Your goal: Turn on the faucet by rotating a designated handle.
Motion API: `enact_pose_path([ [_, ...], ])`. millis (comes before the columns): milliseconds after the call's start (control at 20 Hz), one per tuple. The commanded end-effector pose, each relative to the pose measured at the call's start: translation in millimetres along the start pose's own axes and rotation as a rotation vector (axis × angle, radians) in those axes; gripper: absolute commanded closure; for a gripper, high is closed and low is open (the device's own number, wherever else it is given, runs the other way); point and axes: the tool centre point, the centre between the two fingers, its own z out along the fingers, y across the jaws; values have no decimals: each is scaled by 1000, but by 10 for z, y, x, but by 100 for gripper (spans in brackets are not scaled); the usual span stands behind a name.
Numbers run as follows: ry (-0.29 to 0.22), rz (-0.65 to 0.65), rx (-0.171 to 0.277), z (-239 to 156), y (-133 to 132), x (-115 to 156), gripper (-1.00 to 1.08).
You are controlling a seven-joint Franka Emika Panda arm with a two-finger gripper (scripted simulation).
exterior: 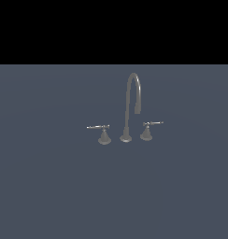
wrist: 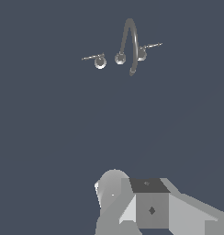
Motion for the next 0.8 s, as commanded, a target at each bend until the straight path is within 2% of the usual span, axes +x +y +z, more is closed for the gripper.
enact_pose_path([
  [0,0,0,0,0,0,0,108],
  [400,1,34,2,95,-69,37,108],
  [750,4,120,6,336,-241,144,108],
])
